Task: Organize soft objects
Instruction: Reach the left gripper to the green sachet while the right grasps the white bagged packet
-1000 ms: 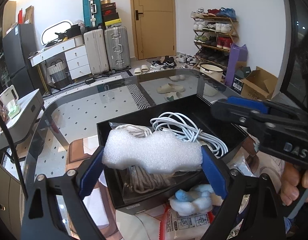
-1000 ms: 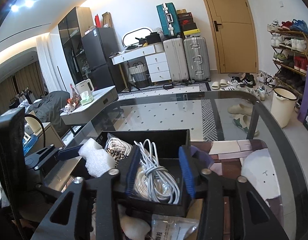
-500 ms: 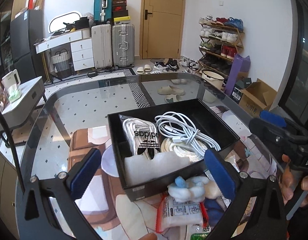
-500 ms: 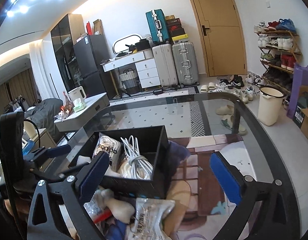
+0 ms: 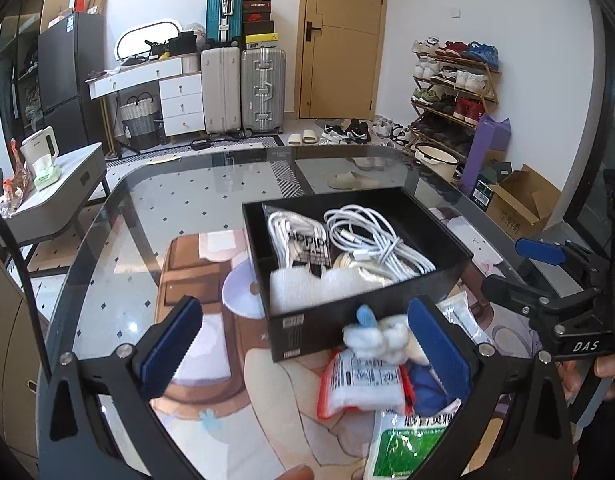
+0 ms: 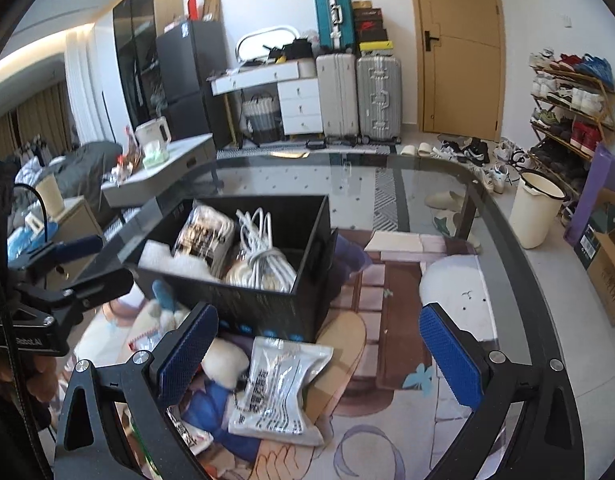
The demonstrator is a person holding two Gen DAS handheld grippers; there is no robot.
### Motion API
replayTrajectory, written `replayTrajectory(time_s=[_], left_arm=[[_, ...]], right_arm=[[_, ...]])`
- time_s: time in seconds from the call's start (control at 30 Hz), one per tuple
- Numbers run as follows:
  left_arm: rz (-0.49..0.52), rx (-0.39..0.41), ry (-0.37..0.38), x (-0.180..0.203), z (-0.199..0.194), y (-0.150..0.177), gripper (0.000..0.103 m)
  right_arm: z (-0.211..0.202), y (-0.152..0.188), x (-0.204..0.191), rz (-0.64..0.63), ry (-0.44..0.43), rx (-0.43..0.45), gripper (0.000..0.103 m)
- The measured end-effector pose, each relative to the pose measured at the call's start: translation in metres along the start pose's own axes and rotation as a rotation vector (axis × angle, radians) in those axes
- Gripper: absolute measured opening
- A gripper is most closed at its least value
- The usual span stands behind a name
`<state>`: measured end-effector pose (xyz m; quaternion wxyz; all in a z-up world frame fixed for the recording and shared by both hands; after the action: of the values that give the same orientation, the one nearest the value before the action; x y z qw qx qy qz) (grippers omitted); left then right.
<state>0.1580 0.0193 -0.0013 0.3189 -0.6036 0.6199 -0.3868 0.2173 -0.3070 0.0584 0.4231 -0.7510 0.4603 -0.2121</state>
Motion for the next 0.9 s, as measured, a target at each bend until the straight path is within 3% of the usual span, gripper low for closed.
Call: replayTrajectory(time_s=[0.53, 0.9], left_arm=[[-0.013, -0.055, -0.01, 0.004, -0.011, 0.032, 0.103], [0.027, -0.097, 0.016, 0.021, -0.009, 0.054, 0.103]], right_arm=[[0.022, 0.046, -0.01, -0.134, -0.024, -0.205, 0.102], [0.035, 0.053, 0.016, -0.068, 0.061, -0.236, 0.102]])
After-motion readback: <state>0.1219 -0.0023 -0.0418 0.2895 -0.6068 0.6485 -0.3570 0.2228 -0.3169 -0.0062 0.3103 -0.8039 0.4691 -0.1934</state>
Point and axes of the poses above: each gripper's, at about its wrist camera, not at the fingertips, and z roughly the way its jaws point, x to its right, y to its underside, the point moved 7 cm from there along z, roughly the way its jaws point, and after that the axes turned 9 degrees about x, right-handed, at the moved point
